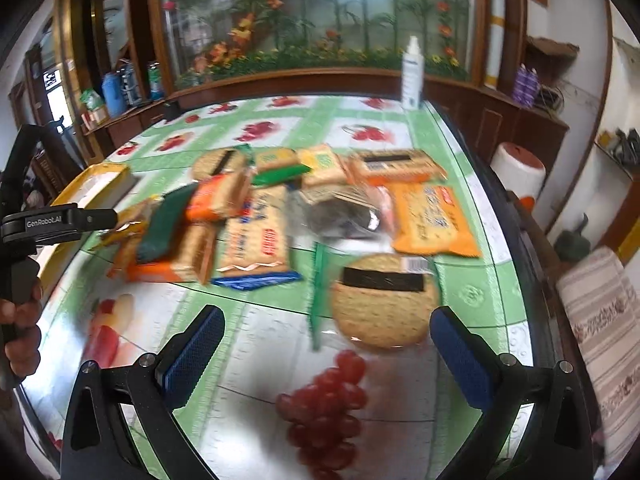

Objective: Organize snacks
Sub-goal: 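Move left tool to yellow square cracker pack while right tool approaches round cracker pack, then close left tool on yellow cracker pack while right tool grasps round cracker pack, then carry both packs to the white tray while right tool releases round crackers inside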

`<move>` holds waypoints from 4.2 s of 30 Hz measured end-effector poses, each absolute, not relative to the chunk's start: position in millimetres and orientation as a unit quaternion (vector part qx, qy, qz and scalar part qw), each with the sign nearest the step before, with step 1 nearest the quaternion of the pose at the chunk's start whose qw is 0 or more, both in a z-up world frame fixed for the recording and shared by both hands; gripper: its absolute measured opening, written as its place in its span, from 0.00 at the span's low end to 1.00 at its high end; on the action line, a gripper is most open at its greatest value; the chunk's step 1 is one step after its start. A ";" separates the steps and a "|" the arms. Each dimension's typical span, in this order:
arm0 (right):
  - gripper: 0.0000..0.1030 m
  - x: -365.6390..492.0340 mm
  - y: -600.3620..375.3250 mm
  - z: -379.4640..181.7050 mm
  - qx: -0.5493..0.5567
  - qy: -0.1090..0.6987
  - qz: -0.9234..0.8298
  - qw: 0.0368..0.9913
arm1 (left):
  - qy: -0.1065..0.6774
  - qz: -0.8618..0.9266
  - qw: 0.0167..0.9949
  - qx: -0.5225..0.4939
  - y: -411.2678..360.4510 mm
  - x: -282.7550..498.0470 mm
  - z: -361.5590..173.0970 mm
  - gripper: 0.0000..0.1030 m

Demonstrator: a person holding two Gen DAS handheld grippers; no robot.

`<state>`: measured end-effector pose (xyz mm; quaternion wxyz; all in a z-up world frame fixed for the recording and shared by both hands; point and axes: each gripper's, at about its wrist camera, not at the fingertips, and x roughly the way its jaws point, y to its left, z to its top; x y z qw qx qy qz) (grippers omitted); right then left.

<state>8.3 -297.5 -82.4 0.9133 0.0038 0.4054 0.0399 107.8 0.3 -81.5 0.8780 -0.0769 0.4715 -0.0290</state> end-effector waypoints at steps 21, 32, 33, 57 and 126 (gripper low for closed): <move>1.00 36.8 -291.9 -91.2 0.004 0.414 0.035 0.910 | 0.503 0.063 0.849 -0.152 11.6 145.1 -106.1 1.00; 1.00 69.1 -304.7 -108.4 0.002 0.460 -0.022 0.888 | 0.509 0.095 0.841 -0.156 16.1 160.8 -109.4 1.00; 1.00 72.7 -304.9 -110.0 -0.002 0.467 -0.028 0.884 | 0.513 0.095 0.840 -0.151 15.6 162.8 -110.4 1.00; 1.00 68.8 -308.8 -125.4 -0.001 0.484 -0.010 0.875 | 0.518 0.011 0.855 -0.016 18.9 122.9 -114.1 1.00; 0.79 93.2 75.8 -51.9 -0.009 0.397 0.418 0.817 | 0.400 0.204 0.890 -0.084 225.9 32.6 -82.3 0.67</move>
